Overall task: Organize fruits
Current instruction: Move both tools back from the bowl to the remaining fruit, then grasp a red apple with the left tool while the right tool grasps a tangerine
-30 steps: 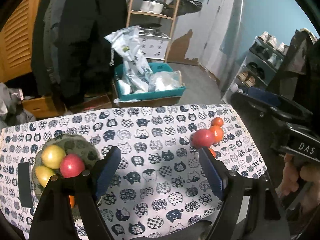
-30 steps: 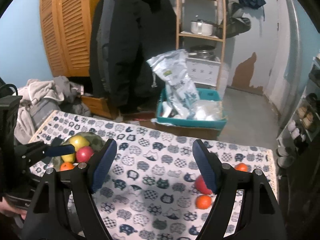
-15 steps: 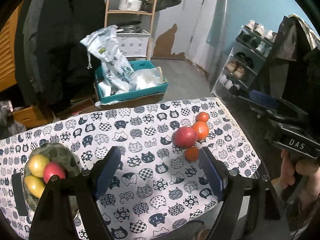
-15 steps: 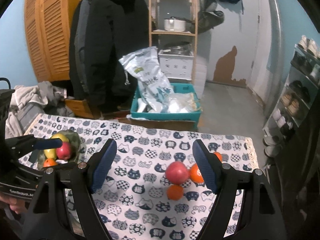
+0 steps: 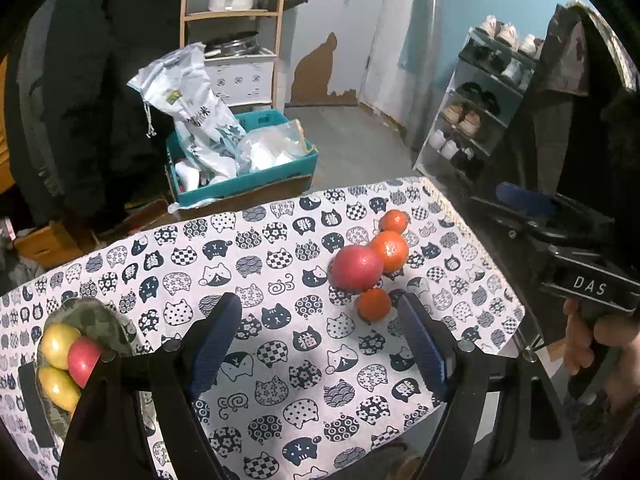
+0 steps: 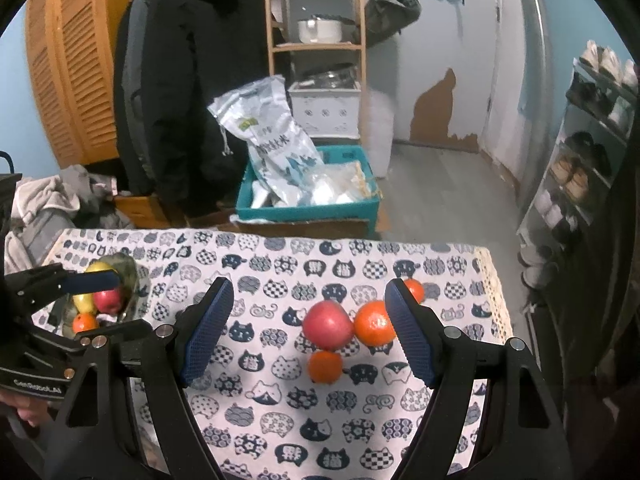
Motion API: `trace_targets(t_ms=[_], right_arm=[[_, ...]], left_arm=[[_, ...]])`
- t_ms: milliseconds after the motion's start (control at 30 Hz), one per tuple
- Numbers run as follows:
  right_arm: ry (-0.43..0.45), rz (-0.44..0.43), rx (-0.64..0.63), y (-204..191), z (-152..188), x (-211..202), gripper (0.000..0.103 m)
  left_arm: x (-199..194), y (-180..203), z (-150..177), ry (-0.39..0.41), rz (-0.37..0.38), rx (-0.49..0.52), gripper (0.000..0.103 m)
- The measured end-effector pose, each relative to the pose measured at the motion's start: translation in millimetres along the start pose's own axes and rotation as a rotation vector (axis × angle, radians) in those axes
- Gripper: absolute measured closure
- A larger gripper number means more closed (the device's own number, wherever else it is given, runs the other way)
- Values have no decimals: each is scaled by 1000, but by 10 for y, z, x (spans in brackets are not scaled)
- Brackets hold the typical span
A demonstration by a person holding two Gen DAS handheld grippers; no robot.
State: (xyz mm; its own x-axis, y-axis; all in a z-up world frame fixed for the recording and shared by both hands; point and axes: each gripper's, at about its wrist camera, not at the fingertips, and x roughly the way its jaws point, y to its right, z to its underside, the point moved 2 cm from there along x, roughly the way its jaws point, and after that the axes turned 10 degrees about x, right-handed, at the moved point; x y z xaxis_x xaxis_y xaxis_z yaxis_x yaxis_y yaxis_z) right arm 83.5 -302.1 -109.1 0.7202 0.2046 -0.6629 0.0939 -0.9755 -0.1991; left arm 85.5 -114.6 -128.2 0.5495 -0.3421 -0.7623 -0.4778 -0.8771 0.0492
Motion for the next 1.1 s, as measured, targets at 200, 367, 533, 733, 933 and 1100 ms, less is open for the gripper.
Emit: trace_targets(t_ms=[200, 367, 533, 733, 933, 1100], right_arm=[[-92, 34, 33, 205, 143, 356, 26], [-210, 48, 78, 385, 375, 778, 26], [-306, 29, 125, 481, 596, 1172, 26], [-396, 29, 110, 479, 824, 1579, 26], [-456, 42, 104, 467, 1017, 1884, 26], [-479, 31, 90, 415, 1094, 1961, 37]], left_arm=[[351, 11, 64, -68, -1, 12, 21], [619, 50, 134, -112, -18, 55, 21], [884, 77, 244, -161, -19, 83, 21], [1148, 46, 367, -223, -26, 99, 21], [1257, -17, 421, -255, -26, 82, 21], [1306, -64, 417, -263, -18, 57, 21]])
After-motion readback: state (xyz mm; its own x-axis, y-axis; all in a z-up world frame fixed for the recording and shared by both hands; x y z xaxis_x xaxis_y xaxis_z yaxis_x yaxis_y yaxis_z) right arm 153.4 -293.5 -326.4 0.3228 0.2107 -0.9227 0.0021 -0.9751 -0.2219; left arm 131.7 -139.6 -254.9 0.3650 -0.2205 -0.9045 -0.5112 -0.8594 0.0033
